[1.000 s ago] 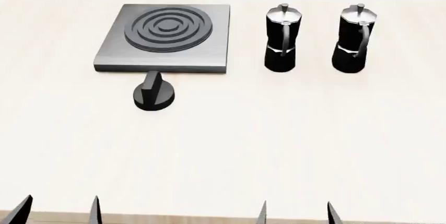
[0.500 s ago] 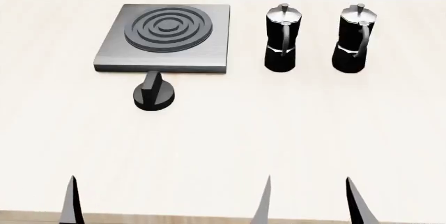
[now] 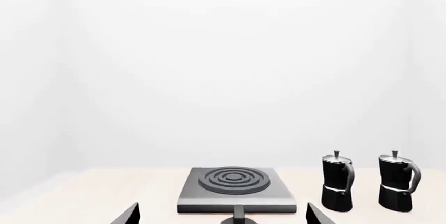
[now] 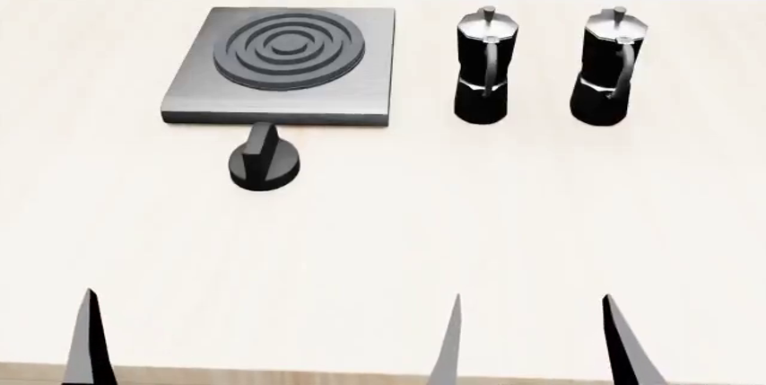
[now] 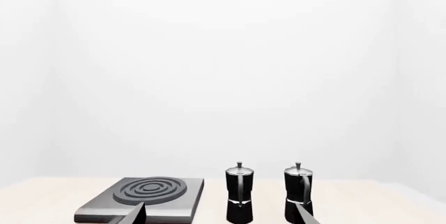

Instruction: Put both moka pots on the stove.

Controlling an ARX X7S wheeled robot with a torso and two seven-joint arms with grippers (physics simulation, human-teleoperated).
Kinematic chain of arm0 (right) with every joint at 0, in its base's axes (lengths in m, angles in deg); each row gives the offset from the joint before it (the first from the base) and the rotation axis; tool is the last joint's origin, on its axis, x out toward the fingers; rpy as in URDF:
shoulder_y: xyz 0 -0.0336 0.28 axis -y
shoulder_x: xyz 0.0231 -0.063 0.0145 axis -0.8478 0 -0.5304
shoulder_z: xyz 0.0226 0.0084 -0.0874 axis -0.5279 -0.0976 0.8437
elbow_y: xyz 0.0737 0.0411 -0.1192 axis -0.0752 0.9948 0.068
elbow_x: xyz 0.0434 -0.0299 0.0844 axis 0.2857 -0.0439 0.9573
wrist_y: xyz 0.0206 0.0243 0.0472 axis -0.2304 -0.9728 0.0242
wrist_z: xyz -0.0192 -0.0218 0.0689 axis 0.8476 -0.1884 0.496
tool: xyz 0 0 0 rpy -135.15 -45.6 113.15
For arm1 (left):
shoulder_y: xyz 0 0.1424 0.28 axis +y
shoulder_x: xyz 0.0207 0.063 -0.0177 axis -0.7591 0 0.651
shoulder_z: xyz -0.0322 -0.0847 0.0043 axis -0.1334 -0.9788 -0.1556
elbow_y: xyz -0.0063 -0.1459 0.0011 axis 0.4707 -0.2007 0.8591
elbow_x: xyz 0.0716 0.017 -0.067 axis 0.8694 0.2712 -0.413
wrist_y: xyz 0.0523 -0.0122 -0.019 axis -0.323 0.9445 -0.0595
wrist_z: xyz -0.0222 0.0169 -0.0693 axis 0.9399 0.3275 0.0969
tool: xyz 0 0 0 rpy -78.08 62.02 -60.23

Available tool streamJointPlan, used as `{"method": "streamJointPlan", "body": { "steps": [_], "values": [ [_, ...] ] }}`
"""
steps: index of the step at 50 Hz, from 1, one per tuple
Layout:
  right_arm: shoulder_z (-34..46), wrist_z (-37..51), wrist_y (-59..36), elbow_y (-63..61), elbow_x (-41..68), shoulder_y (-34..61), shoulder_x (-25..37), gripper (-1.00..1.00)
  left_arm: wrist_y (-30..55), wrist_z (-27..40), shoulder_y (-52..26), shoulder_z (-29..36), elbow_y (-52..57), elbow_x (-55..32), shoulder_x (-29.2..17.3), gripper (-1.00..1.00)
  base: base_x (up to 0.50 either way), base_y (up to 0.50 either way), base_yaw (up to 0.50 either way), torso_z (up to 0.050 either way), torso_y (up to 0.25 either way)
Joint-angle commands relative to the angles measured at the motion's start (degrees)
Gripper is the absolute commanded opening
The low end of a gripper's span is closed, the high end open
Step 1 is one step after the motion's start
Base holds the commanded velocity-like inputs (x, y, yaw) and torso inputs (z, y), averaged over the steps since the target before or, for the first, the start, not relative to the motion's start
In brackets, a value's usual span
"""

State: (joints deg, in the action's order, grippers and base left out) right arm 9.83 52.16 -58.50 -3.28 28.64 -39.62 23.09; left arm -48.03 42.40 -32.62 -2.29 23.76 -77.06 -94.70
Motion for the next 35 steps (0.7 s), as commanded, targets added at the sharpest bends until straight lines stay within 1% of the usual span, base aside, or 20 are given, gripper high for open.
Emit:
{"method": "streamJointPlan", "body": {
  "steps": [1,3,35],
  "values": [
    [0.02,0.48,0.14,-0.99,0.54,-0.28,0.41,1.00,0.41,0.71,0.46,0.46,1.90,0.10,-0.60,1.00,0.06,0.00,0.00,0.000,0.000],
    [0.52,1.01,-0.37,-1.23,-1.01,-0.13,0.60,1.00,0.55,0.77,0.37,0.57,1.93,0.09,-0.69,1.00,0.07,0.00,0.00,0.000,0.000],
    [0.51,1.96,0.11,-0.73,0.27,0.18,1.40,1.00,0.07,1.71,-0.29,1.14,0.76,-0.39,-1.57,1.00,0.12,0.00,0.00,0.000,0.000]
  ]
}}
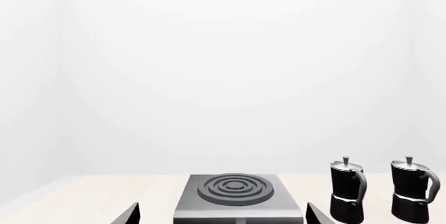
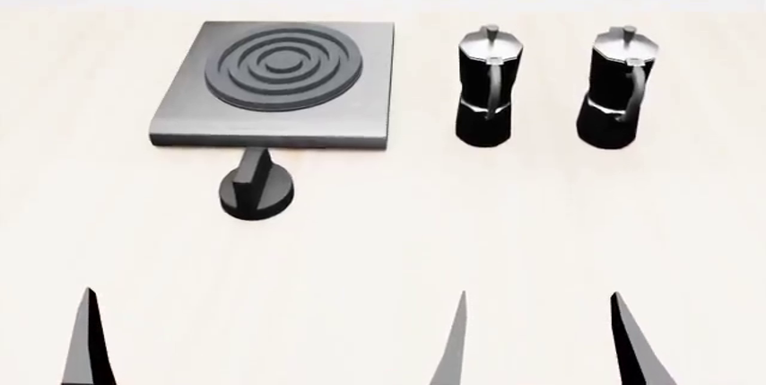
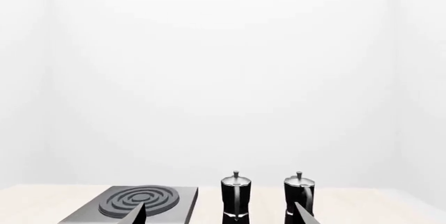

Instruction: Put both moka pots on the stove.

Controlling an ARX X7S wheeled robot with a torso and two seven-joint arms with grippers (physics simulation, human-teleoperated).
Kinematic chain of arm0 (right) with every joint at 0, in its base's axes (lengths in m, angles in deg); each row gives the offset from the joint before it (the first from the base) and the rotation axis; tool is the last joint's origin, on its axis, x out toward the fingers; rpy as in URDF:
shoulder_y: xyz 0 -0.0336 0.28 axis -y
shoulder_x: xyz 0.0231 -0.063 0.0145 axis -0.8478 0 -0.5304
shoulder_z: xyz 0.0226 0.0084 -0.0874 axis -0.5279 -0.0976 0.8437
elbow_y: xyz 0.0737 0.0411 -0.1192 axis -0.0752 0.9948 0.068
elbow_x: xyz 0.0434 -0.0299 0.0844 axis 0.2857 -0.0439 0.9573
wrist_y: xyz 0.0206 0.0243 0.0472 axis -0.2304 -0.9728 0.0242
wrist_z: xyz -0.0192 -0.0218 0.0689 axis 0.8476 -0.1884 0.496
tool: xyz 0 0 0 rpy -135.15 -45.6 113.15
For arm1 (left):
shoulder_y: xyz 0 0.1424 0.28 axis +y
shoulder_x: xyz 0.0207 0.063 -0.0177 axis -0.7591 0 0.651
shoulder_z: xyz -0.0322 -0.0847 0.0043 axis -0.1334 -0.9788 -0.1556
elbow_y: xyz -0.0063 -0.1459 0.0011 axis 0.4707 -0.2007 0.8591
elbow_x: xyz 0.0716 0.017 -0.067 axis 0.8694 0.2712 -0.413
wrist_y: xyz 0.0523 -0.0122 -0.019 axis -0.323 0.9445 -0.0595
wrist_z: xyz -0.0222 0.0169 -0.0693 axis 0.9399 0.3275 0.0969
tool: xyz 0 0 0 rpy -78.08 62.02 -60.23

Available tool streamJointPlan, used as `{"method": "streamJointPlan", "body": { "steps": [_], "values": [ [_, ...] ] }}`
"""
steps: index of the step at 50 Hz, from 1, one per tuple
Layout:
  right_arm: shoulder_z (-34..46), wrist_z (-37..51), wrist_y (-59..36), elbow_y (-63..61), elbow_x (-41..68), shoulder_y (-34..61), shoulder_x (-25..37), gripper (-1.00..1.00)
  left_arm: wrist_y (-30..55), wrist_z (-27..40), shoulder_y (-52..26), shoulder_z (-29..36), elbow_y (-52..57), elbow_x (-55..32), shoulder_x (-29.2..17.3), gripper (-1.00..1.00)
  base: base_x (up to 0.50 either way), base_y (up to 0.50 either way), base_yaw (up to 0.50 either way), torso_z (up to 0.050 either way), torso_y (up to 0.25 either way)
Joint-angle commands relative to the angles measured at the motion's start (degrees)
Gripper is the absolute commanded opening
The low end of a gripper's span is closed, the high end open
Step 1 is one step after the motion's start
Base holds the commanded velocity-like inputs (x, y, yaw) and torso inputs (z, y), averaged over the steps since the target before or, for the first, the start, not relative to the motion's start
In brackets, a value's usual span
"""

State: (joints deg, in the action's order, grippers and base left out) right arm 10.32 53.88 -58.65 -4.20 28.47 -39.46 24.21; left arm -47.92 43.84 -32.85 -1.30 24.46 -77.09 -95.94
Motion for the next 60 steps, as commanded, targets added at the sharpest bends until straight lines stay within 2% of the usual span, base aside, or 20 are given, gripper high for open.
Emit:
{"method": "streamJointPlan", "body": {
  "steps": [1,12,14,20,60],
  "values": [
    [0.12,0.22,0.46,0.63,0.31,0.09,0.28,1.00,-0.07,0.33,-0.04,0.10,0.07,-0.42,-0.35,1.00,0.12,0.00,0.00,0.000,0.000],
    [-0.24,0.66,-0.05,0.32,0.86,0.35,0.72,1.00,-0.22,0.73,-0.05,-0.14,0.02,-0.74,-0.75,1.00,0.12,0.00,0.00,0.000,0.000],
    [-0.22,0.76,-0.14,0.44,0.80,0.44,0.77,1.00,-0.35,0.43,0.13,-2.19,0.24,-3.93,-0.93,1.00,0.12,0.00,0.00,0.000,0.000],
    [-0.08,0.92,-0.25,0.50,0.77,0.55,0.96,1.00,-0.34,1.38,0.24,-4.05,0.18,-3.90,-1.54,1.00,0.12,0.00,0.00,0.000,0.000],
    [0.62,1.69,0.85,1.31,1.19,0.53,1.74,1.00,-0.72,2.03,-0.10,-0.81,-0.43,-2.36,-1.98,1.00,0.13,0.00,0.00,0.000,0.000]
  ]
}}
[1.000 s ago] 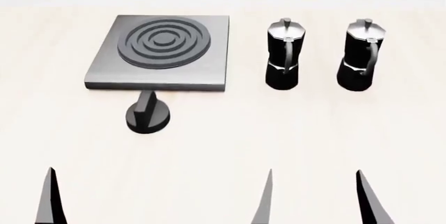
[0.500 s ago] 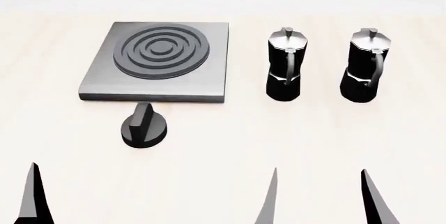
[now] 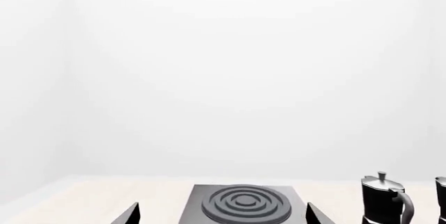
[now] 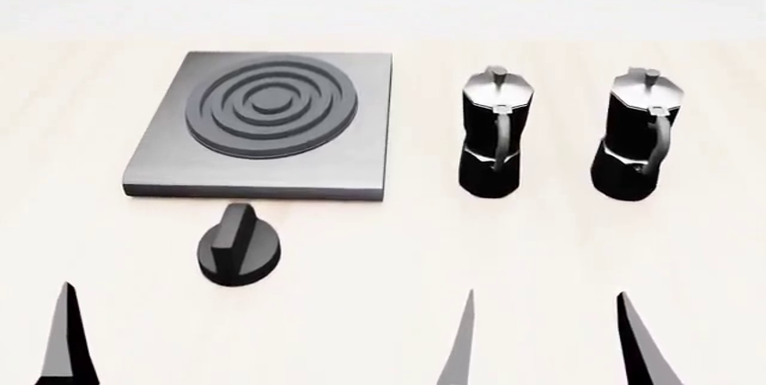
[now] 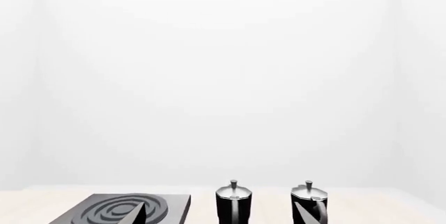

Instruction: Put both moka pots on the stove.

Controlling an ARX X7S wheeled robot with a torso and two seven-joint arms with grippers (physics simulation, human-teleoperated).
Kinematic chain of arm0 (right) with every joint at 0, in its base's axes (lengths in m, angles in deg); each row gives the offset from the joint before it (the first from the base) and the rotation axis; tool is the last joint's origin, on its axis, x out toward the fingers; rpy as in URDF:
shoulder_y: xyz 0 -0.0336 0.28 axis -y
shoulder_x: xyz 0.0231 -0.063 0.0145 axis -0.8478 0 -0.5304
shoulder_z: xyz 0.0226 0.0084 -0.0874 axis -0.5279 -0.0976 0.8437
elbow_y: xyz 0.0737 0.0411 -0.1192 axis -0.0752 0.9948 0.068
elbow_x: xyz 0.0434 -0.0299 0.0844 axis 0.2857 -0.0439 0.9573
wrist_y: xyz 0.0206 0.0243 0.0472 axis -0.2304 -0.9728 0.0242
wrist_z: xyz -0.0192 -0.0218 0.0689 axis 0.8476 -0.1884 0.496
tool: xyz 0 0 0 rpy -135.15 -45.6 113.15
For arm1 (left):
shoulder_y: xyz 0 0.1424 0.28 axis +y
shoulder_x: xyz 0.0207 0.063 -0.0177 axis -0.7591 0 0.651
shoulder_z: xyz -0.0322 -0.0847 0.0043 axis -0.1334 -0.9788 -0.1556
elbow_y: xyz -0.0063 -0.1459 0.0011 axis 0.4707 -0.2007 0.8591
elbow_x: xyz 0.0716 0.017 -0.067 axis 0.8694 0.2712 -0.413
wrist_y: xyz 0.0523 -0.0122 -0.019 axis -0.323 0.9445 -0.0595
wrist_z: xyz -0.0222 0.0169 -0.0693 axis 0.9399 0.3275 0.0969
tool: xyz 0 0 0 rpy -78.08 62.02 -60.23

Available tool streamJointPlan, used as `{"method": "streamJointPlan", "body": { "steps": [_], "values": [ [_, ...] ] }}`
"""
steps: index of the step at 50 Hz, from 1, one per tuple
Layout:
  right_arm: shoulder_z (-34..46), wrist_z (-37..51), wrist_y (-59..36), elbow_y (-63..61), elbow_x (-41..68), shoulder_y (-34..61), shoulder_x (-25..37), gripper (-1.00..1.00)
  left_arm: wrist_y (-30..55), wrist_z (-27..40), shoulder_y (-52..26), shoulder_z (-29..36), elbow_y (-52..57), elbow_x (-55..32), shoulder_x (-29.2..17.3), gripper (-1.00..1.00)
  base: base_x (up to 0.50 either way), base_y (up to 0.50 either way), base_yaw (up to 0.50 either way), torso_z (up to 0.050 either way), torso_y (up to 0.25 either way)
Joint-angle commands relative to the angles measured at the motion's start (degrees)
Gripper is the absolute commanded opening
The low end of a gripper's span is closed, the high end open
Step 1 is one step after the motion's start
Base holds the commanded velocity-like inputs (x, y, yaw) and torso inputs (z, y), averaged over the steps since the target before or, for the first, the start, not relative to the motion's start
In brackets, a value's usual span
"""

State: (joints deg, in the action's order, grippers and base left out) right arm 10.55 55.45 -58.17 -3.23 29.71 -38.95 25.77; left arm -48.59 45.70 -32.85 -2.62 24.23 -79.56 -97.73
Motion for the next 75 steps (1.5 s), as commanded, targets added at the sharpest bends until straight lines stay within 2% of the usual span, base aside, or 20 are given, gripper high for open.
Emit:
{"method": "streamJointPlan", "body": {
  "steps": [1,75],
  "values": [
    [0.33,0.16,0.34,0.32,0.03,-0.01,0.22,1.00,-0.09,0.18,-0.07,0.57,-0.22,0.11,-0.20,1.00,0.15,0.00,0.00,0.000,0.000],
    [2.09,1.19,1.32,1.92,0.39,0.60,1.27,1.00,-0.24,1.26,-0.65,3.01,-1.04,0.50,-1.42,1.00,0.15,0.00,0.00,0.000,0.000]
  ]
}}
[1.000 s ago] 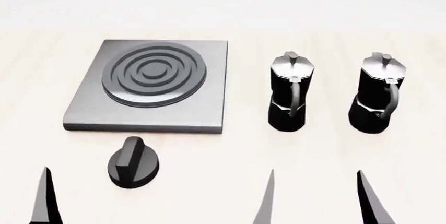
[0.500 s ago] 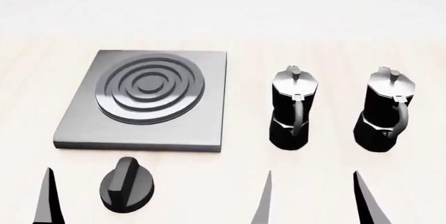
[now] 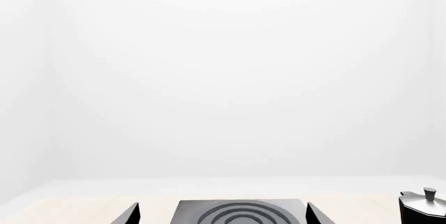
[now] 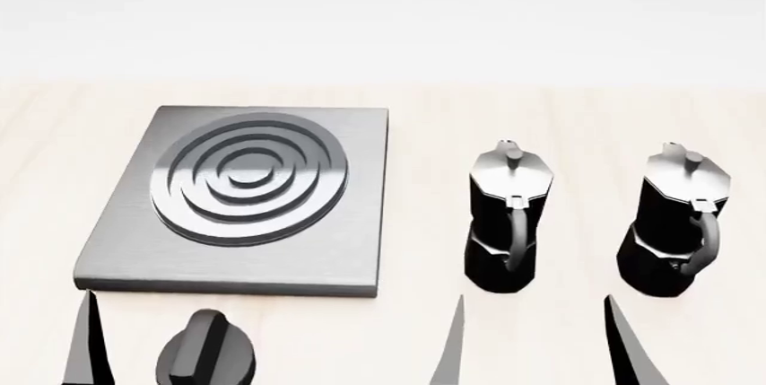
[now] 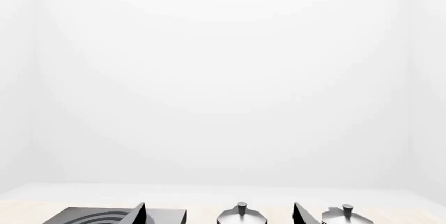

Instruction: Put both moka pots on the stove.

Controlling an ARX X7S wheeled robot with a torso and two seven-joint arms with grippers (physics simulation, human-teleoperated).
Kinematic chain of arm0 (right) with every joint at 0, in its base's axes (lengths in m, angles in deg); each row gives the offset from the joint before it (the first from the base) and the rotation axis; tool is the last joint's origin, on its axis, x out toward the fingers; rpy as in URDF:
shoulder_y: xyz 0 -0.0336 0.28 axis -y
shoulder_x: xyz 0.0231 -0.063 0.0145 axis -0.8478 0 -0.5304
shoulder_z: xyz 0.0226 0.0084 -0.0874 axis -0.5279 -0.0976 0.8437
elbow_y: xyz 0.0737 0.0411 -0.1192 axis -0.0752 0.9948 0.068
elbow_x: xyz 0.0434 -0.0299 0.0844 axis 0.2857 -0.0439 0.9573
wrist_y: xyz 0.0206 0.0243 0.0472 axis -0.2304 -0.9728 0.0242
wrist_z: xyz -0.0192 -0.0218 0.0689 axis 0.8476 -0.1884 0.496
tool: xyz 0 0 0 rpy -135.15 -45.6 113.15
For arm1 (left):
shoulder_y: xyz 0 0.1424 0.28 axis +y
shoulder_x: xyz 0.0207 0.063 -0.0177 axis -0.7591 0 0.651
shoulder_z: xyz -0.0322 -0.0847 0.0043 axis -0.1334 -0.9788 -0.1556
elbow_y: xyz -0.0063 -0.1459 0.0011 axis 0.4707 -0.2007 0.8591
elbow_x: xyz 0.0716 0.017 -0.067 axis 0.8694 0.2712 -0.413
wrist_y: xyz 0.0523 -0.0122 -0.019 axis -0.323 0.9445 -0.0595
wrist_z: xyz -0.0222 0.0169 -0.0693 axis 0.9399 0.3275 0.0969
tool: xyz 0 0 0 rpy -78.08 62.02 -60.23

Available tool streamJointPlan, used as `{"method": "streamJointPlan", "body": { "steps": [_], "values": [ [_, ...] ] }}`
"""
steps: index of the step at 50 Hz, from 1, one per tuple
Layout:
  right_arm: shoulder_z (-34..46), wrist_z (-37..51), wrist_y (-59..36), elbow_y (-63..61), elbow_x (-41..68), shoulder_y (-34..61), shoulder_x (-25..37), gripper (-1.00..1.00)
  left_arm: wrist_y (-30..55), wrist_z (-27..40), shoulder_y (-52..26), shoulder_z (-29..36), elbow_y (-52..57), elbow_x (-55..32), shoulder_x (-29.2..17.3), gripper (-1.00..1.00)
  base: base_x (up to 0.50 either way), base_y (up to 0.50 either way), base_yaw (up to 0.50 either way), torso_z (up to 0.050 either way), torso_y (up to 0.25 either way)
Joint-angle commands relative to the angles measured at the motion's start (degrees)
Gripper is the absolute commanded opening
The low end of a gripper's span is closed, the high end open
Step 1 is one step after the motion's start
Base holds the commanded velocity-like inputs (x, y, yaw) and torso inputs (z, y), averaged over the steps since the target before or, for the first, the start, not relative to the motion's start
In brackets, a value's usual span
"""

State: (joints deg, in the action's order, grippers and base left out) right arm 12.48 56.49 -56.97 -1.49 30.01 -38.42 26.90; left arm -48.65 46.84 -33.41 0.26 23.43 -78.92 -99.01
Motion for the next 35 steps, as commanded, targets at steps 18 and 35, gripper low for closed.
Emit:
{"method": "streamJointPlan", "body": {
  "steps": [18,35],
  "values": [
    [0.56,0.01,1.73,0.52,-0.09,-0.33,0.61,1.00,-0.40,0.47,-0.19,0.69,-0.45,0.39,-0.42,1.00,0.04,0.10,0.00,0.000,0.000],
    [0.56,0.66,1.33,0.84,0.09,0.09,0.57,1.00,-0.47,0.77,-0.26,1.08,-0.60,0.41,-0.59,1.00,0.00,0.40,0.00,0.000,0.000]
  ]
}}
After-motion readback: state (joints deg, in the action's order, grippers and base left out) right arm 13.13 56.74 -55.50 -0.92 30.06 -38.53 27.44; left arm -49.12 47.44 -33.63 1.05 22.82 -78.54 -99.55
